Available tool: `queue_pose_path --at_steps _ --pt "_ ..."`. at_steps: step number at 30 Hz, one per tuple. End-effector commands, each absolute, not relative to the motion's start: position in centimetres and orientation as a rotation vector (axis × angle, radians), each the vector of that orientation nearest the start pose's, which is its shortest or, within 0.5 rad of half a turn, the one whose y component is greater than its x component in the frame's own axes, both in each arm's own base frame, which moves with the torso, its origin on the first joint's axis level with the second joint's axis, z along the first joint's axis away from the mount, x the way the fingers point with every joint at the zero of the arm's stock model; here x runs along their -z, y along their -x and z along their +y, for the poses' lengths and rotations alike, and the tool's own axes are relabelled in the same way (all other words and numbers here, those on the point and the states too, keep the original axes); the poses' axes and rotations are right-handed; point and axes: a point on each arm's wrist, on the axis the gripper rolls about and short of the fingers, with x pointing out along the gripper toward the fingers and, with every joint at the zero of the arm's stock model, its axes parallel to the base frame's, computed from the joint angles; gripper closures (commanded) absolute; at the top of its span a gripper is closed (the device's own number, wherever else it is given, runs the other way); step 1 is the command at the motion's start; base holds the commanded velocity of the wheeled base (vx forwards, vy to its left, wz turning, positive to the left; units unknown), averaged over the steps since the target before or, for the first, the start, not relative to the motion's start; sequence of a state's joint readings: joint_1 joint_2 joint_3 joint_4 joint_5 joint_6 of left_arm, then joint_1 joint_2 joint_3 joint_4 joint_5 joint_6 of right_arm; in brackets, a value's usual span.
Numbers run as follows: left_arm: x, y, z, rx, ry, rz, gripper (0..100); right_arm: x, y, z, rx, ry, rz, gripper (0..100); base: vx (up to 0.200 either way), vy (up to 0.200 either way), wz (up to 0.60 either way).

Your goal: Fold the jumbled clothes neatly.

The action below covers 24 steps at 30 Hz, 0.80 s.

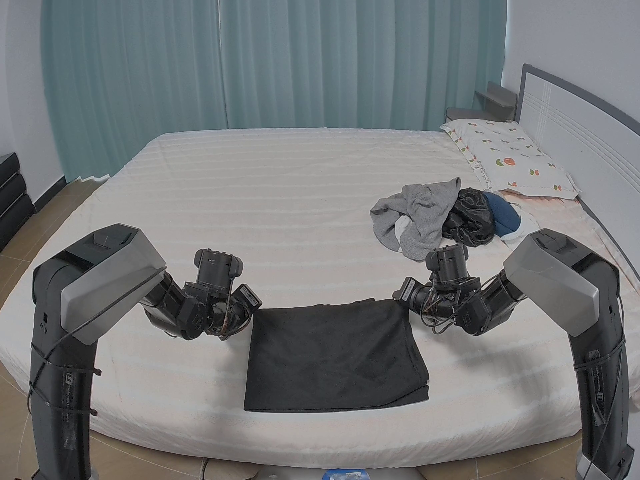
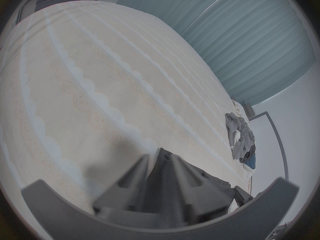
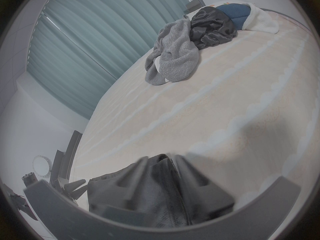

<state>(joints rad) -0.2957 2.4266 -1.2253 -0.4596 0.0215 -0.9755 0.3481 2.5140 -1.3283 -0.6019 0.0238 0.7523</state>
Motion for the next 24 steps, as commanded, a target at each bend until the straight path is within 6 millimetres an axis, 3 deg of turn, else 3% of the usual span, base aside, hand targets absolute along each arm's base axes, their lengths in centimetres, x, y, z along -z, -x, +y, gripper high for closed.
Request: queue_pose_path --at_steps 1,8,14,24 --pt "0.8 -41.6 -12.6 -0.117 0.807 0.795 0 0.3 -43.3 15.5 -0.126 -0.632 0.673 0 0.000 0.000 0.00" --pt "-0.1 -40.7 -11.8 -0.131 0.838 0.803 0 -2.1 -39.7 12.7 -0.195 -0.624 0.741 0 0.000 0.000 0.00" --pt "-1.0 -39.0 -11.2 -0.108 0.856 0.842 0 -2.5 -35.1 11.6 -0.278 -0.574 0.838 0 0.000 0.000 0.00" --pt "-1.0 -39.0 -10.3 -0.121 0.868 0.847 0 -0.1 -30.9 11.6 -0.378 -0.462 0.862 0 0.000 0.000 0.00"
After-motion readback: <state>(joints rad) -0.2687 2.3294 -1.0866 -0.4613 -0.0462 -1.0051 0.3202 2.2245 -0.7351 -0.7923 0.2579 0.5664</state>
